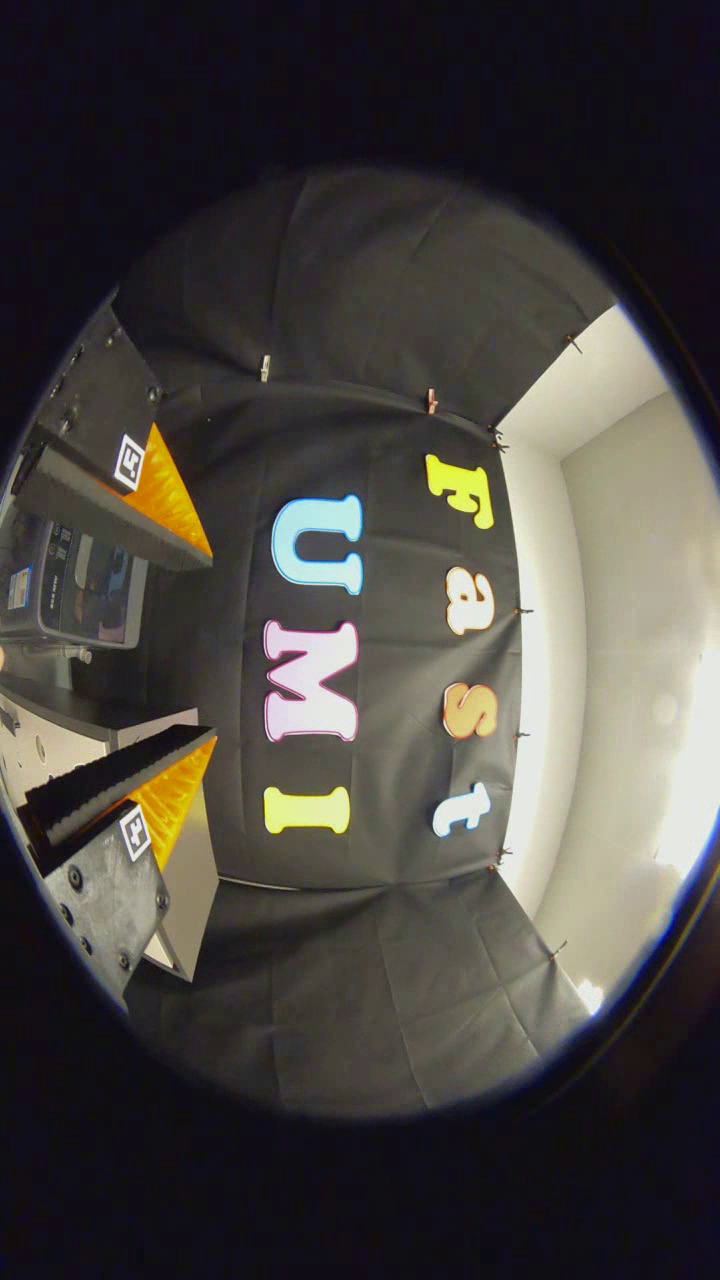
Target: Put the clothes into the washing machine and then close the washing machine lid.
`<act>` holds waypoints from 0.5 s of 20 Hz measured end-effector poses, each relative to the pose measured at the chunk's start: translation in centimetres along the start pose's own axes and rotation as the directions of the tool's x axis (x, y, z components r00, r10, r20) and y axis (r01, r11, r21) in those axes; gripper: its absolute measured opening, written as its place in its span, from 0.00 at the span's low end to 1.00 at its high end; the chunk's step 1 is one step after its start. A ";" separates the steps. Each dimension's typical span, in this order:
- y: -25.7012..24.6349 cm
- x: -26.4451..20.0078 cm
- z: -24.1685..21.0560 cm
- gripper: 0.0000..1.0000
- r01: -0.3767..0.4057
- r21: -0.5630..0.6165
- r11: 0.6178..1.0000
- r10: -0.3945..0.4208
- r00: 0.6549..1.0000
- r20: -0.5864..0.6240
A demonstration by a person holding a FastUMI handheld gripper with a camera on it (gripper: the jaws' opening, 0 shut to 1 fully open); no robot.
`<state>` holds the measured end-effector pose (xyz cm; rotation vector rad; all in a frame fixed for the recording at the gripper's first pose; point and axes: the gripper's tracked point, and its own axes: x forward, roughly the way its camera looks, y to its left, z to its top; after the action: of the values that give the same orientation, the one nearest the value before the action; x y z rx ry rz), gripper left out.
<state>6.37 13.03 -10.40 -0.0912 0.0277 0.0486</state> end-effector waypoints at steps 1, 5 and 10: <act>-0.5 -0.5 -0.5 0.98 0.019 -0.015 1.000 -0.019 1.000 0.008; -1.0 -0.7 -1.9 0.97 0.065 -0.054 0.996 -0.065 0.998 0.001; -1.4 -0.7 -0.9 0.98 0.086 -0.045 0.995 -0.085 0.996 0.033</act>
<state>5.71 11.50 -11.10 -0.1378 -0.0081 -0.0350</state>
